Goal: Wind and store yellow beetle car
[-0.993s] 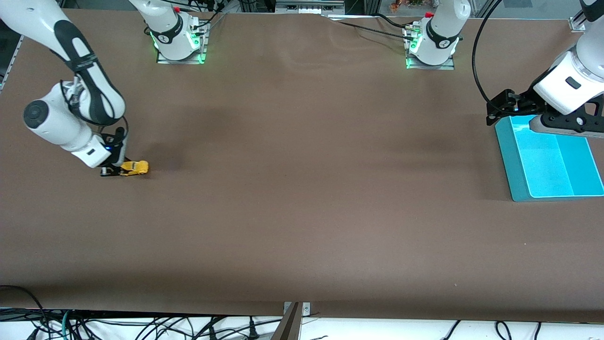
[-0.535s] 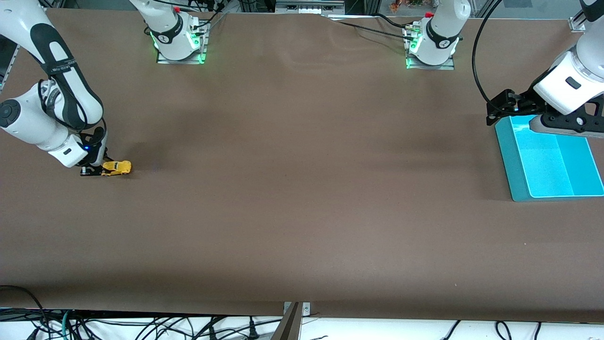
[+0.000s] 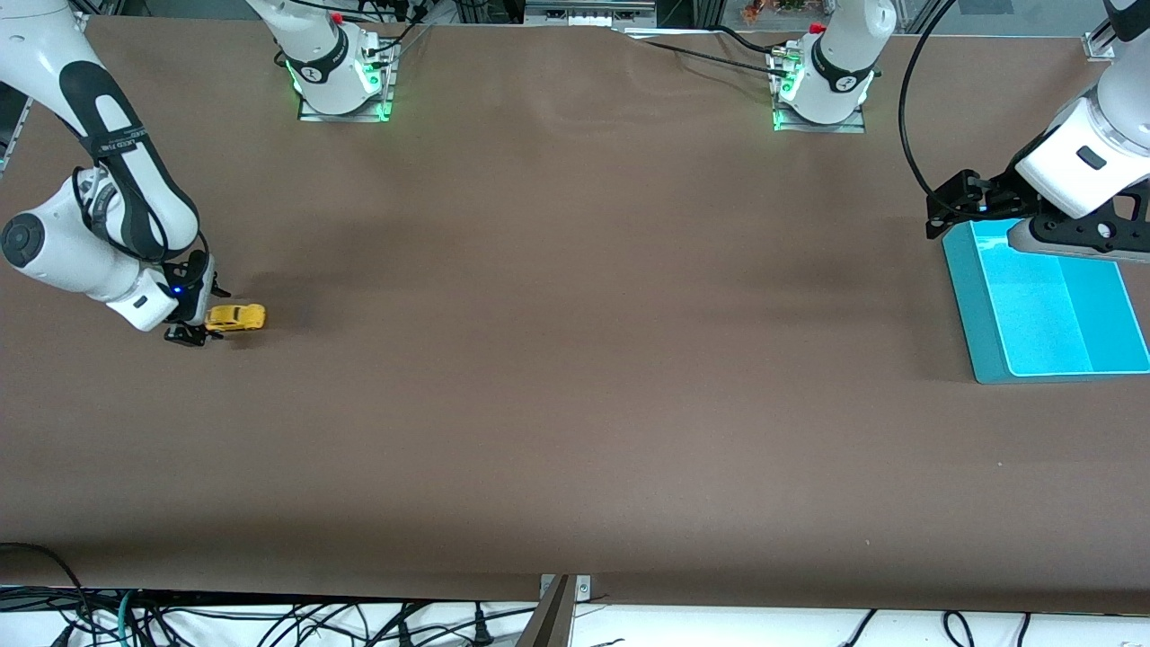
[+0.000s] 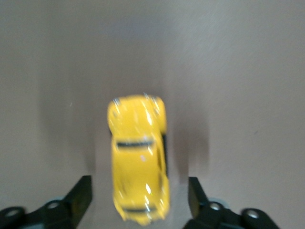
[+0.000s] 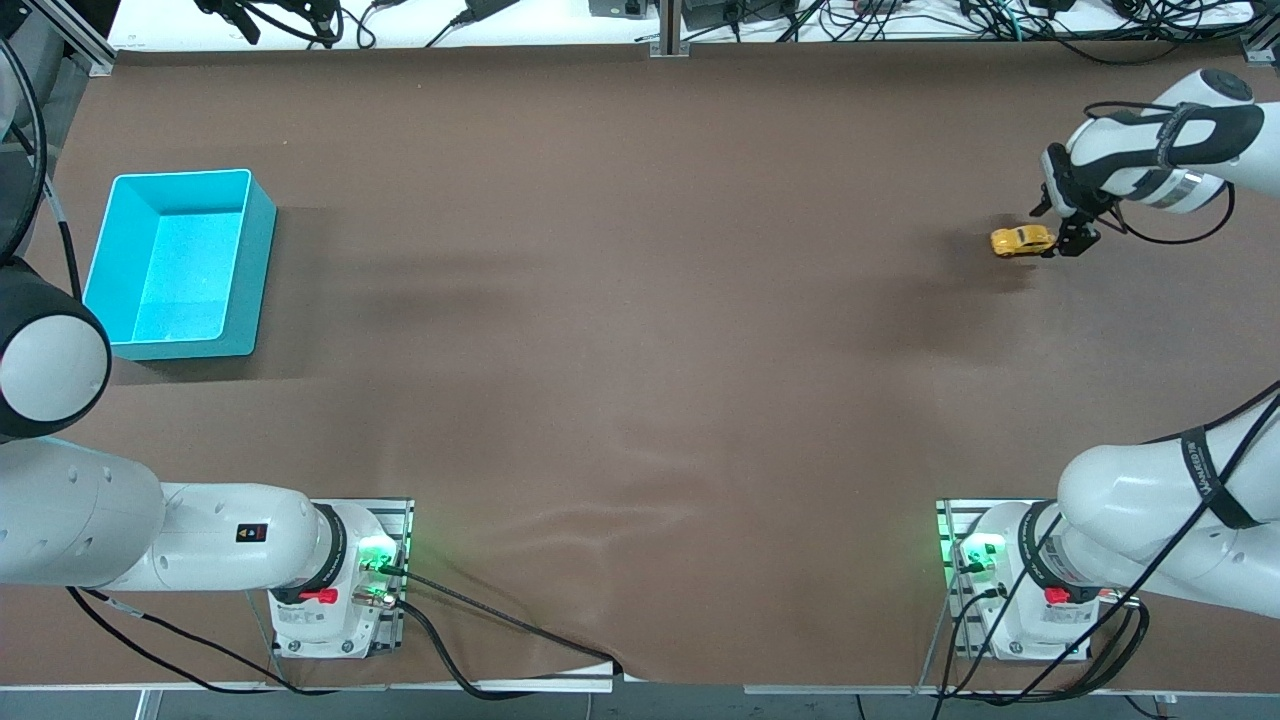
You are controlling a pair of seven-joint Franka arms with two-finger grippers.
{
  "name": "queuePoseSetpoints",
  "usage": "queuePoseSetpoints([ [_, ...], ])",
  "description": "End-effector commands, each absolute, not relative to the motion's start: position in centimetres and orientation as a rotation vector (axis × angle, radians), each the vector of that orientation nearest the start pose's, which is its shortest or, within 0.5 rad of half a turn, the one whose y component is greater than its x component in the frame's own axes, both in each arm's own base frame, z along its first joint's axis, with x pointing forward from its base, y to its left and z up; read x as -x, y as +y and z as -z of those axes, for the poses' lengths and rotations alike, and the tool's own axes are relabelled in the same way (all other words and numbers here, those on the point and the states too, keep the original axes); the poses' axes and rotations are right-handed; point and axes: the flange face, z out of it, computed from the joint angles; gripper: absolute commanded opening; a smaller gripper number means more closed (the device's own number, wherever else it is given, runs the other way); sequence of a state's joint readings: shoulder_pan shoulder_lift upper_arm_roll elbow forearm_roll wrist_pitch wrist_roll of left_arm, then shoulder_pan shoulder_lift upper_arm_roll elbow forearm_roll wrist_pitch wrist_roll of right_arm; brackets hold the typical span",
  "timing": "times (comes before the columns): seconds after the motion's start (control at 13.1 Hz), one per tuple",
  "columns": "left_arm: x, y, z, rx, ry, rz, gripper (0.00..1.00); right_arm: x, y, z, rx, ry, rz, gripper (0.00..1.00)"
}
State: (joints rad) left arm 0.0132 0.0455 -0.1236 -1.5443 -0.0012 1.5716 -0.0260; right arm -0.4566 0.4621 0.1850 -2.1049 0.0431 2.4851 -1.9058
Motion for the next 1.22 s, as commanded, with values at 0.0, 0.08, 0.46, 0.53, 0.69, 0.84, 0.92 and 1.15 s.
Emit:
queuePoseSetpoints([
  [0.0,-56.3,-6.0,-61.9,3.117,0.162,-0.026,1.00,-57.5,-14.6,-21.6,-2.332,2.318,-0.119,1.00],
  [0.08,-56.3,-6.0,-61.9,3.117,0.162,-0.026,1.00,-57.9,-14.2,-22.5,-2.342,2.319,-0.105,1.00],
  [0.46,-56.3,-6.0,-61.9,3.117,0.162,-0.026,1.00,-59.5,-11.0,-32.1,-2.297,2.274,-0.116,1.00],
  [0.53,-56.3,-6.0,-61.9,3.117,0.162,-0.026,1.00,-59.8,-10.1,-34.8,-2.284,2.236,-0.137,1.00],
  [0.69,-56.3,-6.0,-61.9,3.117,0.162,-0.026,1.00,-59.6,-6.9,-40.5,-2.314,2.099,-0.176,1.00],
  [0.84,-56.3,-6.0,-61.9,3.117,0.162,-0.026,1.00,-58.4,-3.0,-45.6,-2.340,2.017,-0.169,1.00],
  [0.92,-56.3,-6.0,-61.9,3.117,0.162,-0.026,1.00,-57.4,-1.9,-47.3,-2.428,1.920,-0.149,1.00],
  [1.15,-56.3,-6.0,-61.9,3.117,0.162,-0.026,1.00,-55.3,0.5,-50.6,-2.716,1.529,-0.111,1.00],
])
